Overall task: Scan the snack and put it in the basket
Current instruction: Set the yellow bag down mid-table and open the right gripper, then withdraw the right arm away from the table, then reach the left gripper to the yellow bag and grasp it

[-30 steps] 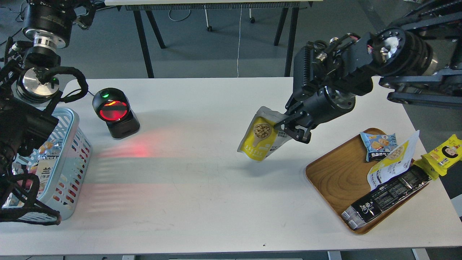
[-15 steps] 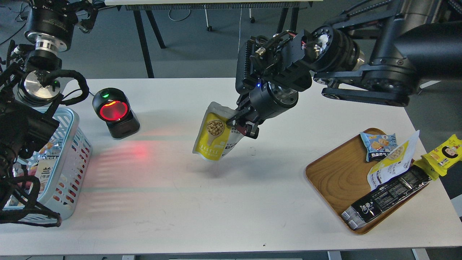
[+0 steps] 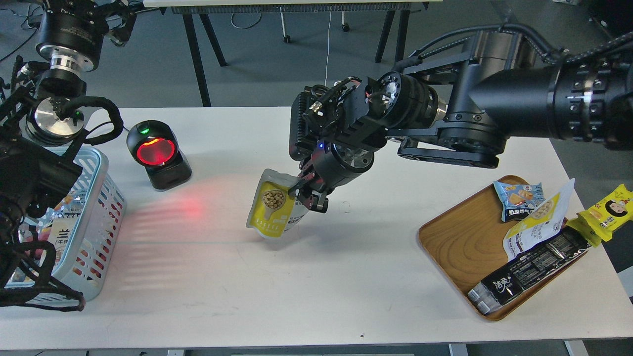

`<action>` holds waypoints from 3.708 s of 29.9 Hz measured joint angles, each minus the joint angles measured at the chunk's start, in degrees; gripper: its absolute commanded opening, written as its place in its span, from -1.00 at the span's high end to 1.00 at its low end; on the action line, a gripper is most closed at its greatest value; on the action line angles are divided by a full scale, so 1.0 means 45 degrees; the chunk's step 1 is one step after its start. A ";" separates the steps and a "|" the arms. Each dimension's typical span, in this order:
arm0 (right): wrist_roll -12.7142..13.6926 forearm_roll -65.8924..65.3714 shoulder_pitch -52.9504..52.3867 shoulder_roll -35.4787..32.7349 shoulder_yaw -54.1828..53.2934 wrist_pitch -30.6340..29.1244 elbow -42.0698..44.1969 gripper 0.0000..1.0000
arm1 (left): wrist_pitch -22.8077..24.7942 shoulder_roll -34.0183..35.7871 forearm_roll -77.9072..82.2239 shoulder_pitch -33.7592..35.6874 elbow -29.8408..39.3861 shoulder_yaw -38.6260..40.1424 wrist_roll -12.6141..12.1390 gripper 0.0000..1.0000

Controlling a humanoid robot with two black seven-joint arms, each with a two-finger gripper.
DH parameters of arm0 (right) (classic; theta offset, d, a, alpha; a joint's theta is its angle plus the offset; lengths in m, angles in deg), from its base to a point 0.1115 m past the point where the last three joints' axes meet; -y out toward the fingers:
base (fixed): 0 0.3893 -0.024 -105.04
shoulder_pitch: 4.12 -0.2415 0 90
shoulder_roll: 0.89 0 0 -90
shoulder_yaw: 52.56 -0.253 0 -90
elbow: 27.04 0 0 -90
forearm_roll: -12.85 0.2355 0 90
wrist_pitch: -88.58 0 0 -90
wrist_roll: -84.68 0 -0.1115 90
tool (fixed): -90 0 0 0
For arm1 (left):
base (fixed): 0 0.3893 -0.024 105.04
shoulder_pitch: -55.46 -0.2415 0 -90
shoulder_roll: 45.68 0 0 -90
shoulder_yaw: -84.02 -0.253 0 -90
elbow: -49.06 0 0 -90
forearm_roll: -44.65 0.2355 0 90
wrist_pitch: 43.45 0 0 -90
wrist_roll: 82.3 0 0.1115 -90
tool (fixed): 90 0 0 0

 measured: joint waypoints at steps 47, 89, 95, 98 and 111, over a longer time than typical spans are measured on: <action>0.0004 0.5246 -0.0859 -0.6741 -0.2990 -0.0024 -0.2756 -0.94 | 0.0001 0.0040 0.0069 0.0216 0.0046 -0.0028 -0.0113 -0.99; 0.0000 2.5851 1.2520 -0.7476 -1.4548 -0.3116 0.3217 -0.99 | -0.0001 0.3904 2.0731 0.4682 1.4244 -0.7498 -0.1253 -0.44; 0.0000 2.5849 1.2749 -0.7396 -1.4602 -0.3125 0.3139 -0.99 | 0.0000 0.3605 2.5623 0.3932 1.4993 -0.8398 -0.1281 -0.35; 0.0000 2.5842 1.2763 -0.7519 -1.4603 -0.3126 0.3091 -0.99 | 0.0001 0.3353 2.7421 0.3059 1.5085 -0.8440 -0.1258 -0.20; 0.0000 2.5819 1.2763 -0.7707 -1.4546 -0.3146 0.3048 -0.99 | 0.0002 0.2863 2.9035 0.1918 1.4972 -0.8528 -0.1270 -0.10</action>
